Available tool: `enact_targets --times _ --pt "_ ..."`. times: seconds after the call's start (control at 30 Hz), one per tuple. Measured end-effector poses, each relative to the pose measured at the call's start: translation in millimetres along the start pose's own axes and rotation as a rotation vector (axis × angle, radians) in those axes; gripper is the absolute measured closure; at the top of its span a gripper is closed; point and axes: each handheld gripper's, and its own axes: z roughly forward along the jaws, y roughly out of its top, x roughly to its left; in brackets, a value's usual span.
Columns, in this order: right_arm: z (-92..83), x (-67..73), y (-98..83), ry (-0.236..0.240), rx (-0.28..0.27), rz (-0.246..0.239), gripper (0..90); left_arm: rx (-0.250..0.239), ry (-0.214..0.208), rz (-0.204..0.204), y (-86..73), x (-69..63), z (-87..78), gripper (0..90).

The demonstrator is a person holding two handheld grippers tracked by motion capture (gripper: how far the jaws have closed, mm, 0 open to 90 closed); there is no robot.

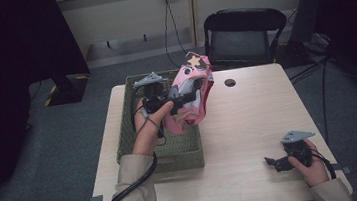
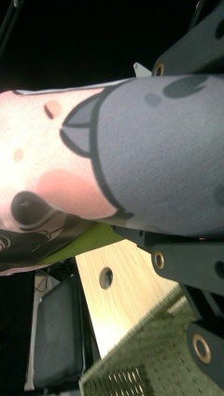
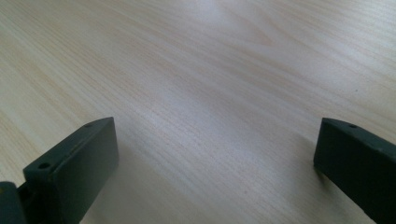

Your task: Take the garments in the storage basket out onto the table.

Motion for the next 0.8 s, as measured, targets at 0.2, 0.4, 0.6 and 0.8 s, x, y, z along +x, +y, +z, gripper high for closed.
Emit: enact_targets --times 0.2,0.4,0.6,0.8 --pt "0.0 0.0 0.0 0.0 0.0 0.0 0.0 0.014 -0.028 0.017 -0.4 -10.0 11.2 55.7" --pt "0.0 0.0 0.0 0.0 0.0 0.0 0.0 0.008 -0.047 0.035 -4.4 -17.1 22.2 55.8" --pt "0.0 0.0 0.0 0.0 0.0 0.0 0.0 0.02 -0.062 0.04 -9.9 -27.9 34.2 55.7" --pt "0.0 0.0 0.0 0.0 0.0 0.0 0.0 0.015 -0.076 0.048 -14.2 -35.8 43.2 55.7"
